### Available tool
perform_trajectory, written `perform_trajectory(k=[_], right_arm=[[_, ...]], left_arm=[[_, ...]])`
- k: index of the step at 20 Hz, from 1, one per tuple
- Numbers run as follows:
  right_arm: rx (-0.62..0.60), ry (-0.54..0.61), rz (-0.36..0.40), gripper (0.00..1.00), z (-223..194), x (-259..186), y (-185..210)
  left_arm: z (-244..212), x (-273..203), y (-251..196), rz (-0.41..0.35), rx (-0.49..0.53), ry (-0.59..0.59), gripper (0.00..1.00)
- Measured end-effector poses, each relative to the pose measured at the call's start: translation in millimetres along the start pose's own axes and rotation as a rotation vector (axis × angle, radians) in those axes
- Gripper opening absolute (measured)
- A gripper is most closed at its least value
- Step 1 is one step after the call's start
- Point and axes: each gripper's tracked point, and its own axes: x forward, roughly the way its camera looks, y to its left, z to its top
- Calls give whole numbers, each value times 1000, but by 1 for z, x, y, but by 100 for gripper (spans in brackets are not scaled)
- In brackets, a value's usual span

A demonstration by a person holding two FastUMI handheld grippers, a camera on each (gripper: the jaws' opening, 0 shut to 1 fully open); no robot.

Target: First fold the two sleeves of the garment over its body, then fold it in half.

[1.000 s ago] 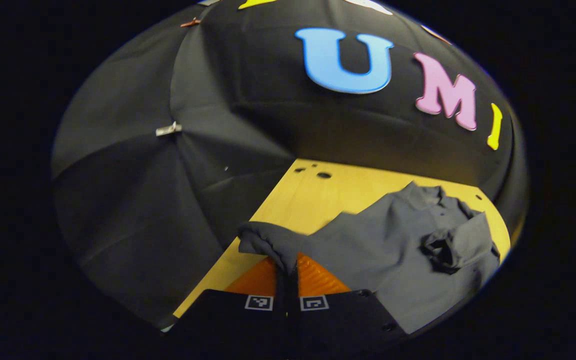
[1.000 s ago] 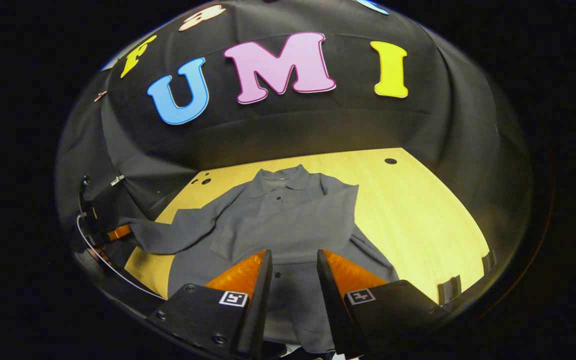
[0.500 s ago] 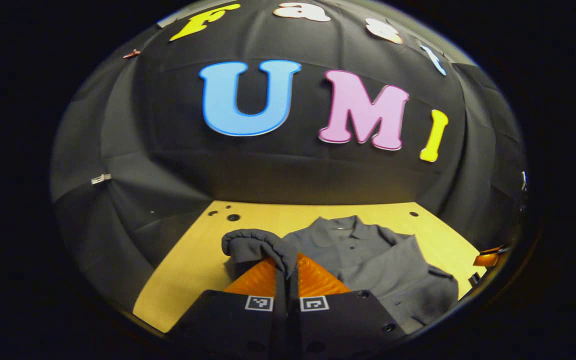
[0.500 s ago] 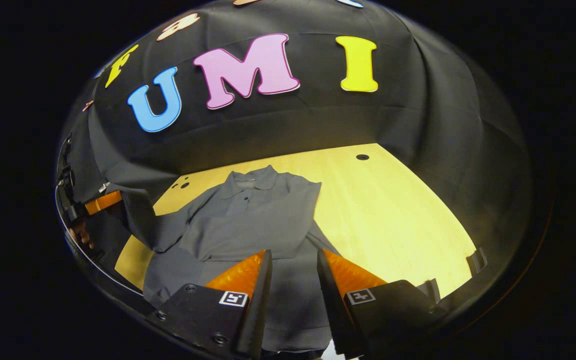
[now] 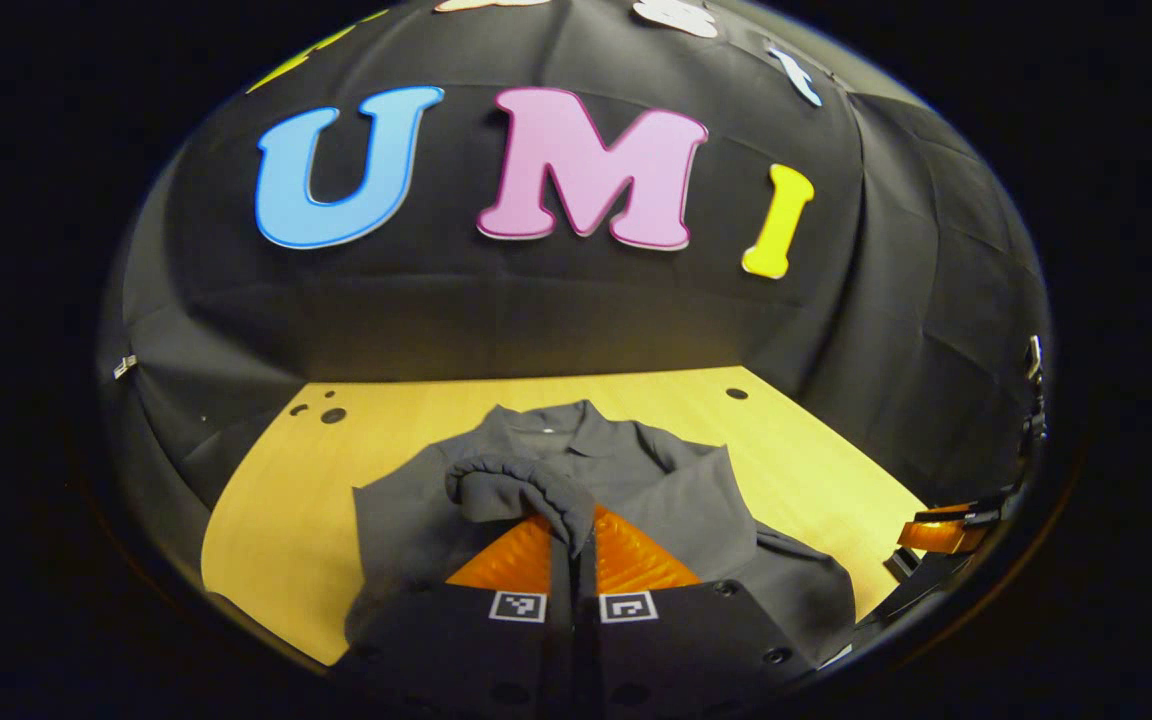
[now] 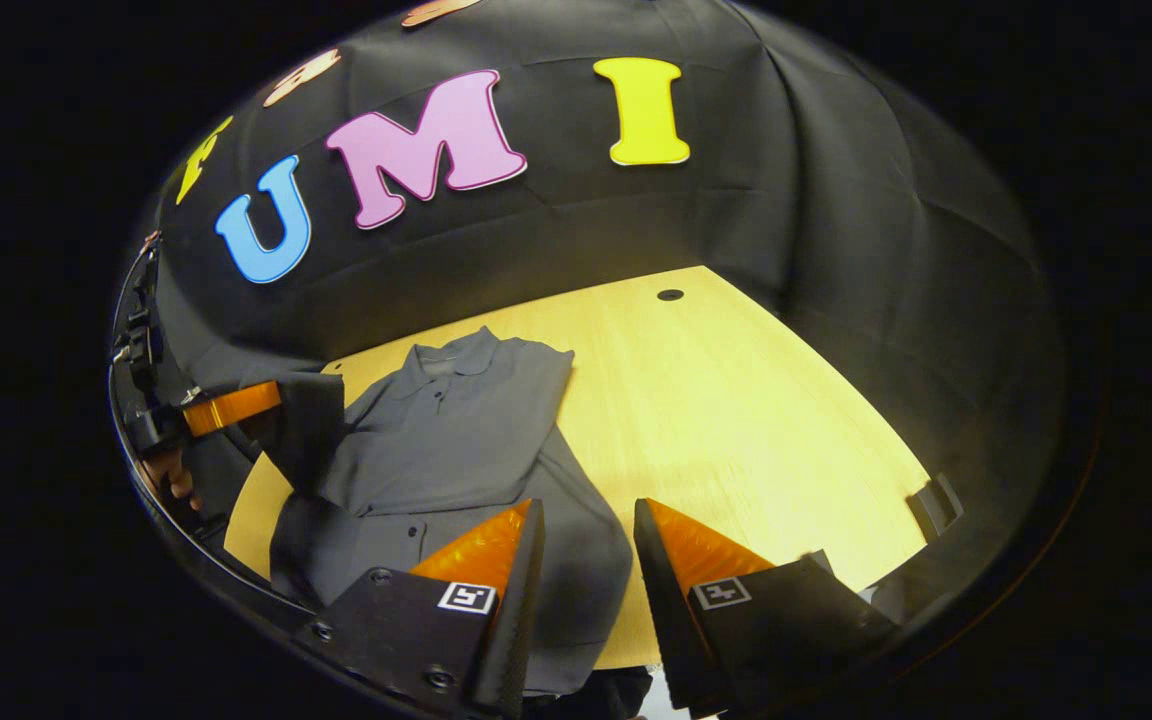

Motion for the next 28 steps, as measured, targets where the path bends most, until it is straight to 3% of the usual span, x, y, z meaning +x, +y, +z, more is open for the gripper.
perform_trajectory(k=[10,13,14,17,18,19,20,22,24,25,26,27,28], right_arm=[[-27,74,22,57,-12,10,-33],[-36,94,37,57,-14,16,-34],[-39,100,43,57,-16,17,-35],[-52,115,57,57,-17,20,-34],[-51,117,61,57,-17,21,-33],[-50,119,65,57,-16,20,-32],[-46,119,69,57,-16,20,-31],[-45,118,75,57,-17,19,-27],[-42,119,81,57,-19,18,-23],[-39,123,86,44,-20,16,-20],[-37,122,88,59,-21,14,-18],[-35,124,89,60,-22,12,-17],[-31,128,92,63,-25,9,-13]], left_arm=[[-74,86,-46,71,87,142,5],[-96,103,-55,66,63,199,7],[-104,106,-61,55,46,216,17],[-118,110,-69,45,20,246,34],[-121,109,-73,33,12,253,35],[-122,108,-79,10,-1,253,43],[-121,107,-89,-34,-20,252,51],[-113,100,-107,-126,-66,232,57],[-99,89,-118,-203,-113,193,80],[-90,81,-118,-223,-132,169,81],[-84,73,-117,-234,-143,142,89],[-77,63,-111,-237,-148,118,89],[-73,52,-104,-237,-149,98,96]])
